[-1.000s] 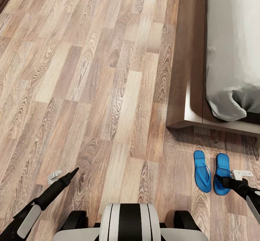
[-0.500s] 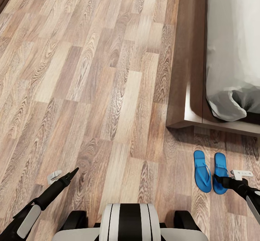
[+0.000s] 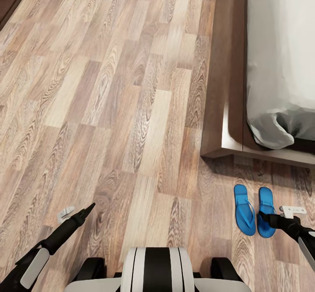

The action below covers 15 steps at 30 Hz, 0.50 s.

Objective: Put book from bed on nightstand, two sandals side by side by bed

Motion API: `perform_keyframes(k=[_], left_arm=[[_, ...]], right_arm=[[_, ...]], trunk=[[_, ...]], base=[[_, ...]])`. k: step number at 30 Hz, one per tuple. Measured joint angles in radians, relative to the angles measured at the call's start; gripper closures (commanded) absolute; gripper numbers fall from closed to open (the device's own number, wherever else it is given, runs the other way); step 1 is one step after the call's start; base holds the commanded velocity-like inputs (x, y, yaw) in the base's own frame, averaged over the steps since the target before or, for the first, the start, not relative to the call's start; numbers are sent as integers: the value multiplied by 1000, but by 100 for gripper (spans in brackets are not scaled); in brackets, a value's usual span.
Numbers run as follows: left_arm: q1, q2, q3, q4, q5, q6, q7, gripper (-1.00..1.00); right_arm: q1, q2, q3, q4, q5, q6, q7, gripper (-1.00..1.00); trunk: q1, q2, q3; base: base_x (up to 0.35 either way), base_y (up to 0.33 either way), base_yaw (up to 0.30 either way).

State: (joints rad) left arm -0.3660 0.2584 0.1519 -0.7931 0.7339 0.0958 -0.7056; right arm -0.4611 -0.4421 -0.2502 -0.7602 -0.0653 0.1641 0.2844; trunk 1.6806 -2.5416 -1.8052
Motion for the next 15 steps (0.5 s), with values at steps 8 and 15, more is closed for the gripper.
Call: perform_keyframes(k=[8,15], left_arm=[[0,-1,-1,0,-1,0,0,-100],[0,-1,-1,0,-1,0,0,-100]], right_arm=[[0,-1,0,-3,-1,0,0,-100],[1,-1,0,-3,-1,2,0,-100]], trunk=[[-4,2,31],[-7,4,58]], base=[[0,0,0],[0,0,0]])
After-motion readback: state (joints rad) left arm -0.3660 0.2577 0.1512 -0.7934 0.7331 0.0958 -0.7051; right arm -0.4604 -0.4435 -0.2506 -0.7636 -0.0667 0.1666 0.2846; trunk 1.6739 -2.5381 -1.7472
